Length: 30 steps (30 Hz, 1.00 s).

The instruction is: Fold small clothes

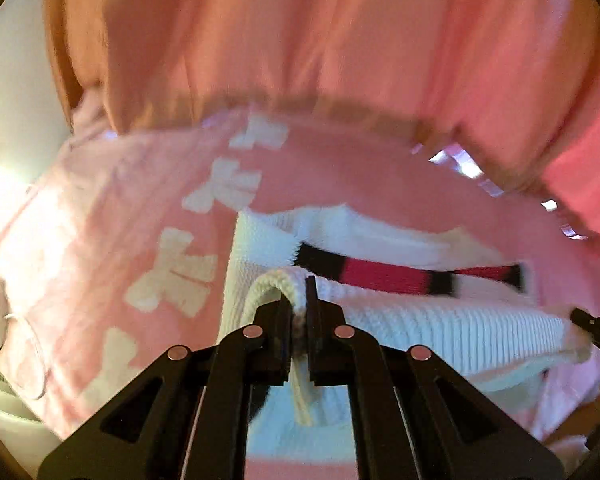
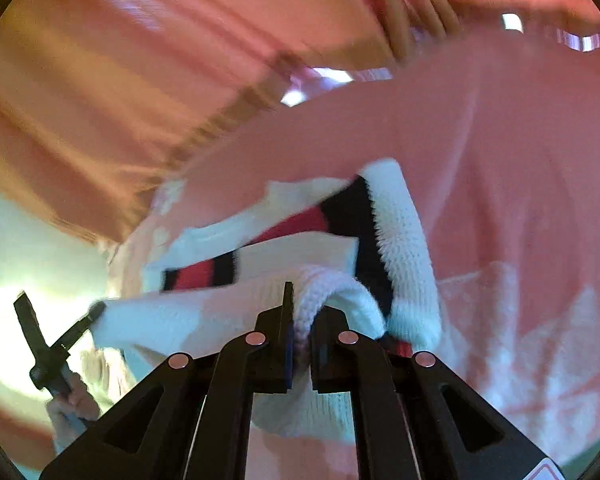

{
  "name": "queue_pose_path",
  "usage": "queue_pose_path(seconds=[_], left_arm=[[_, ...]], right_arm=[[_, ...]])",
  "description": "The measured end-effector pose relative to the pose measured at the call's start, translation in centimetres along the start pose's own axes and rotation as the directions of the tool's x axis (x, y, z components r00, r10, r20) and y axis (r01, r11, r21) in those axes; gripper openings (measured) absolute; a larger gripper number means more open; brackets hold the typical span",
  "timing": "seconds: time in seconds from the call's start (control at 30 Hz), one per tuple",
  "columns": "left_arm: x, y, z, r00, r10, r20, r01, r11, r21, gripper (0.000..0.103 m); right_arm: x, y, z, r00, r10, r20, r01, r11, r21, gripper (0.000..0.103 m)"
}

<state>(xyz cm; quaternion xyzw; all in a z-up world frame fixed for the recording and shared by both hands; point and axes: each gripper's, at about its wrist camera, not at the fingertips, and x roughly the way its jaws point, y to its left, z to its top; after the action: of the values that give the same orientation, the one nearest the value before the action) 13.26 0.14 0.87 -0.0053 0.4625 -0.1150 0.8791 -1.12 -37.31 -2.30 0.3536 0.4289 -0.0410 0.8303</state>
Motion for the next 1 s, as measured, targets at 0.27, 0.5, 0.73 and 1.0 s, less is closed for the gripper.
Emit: queue_pose_path(seconds=[0.27,0.5,0.73,1.0], left_arm=[[7.6,1.4,1.1,0.998,-0.029,-0.056,0.024,0.996,-0.088,0.013],[2.5,0.7,0.7,0.986,0.024,0.167,-0.043,0.993,0.112,0.079],[4.8,-0.5,-0.3,0.996,0.013,0.092,-0.034,0.973,0.23,0.086],[7.6,0.5,1.1,0.995,-0.076,-0.057,0.08,0.995,0.065,0.004]], right_arm=[[2.9,-1.9,3.3,0.987,0.128,0.097,-0.134,0.989,0.058,0.038],[1.0,1.1,3.3,0.992,0.018,0.123,0.012,0.971,-0.238,0.062],[6.9,0.1,1.4,0.992,-0.129,-0.004,0.121,0.941,-0.316,0.062],[2.9,3.4,2.0,0.992,0.025,0.124,0.021,0.932,-0.361,0.01]])
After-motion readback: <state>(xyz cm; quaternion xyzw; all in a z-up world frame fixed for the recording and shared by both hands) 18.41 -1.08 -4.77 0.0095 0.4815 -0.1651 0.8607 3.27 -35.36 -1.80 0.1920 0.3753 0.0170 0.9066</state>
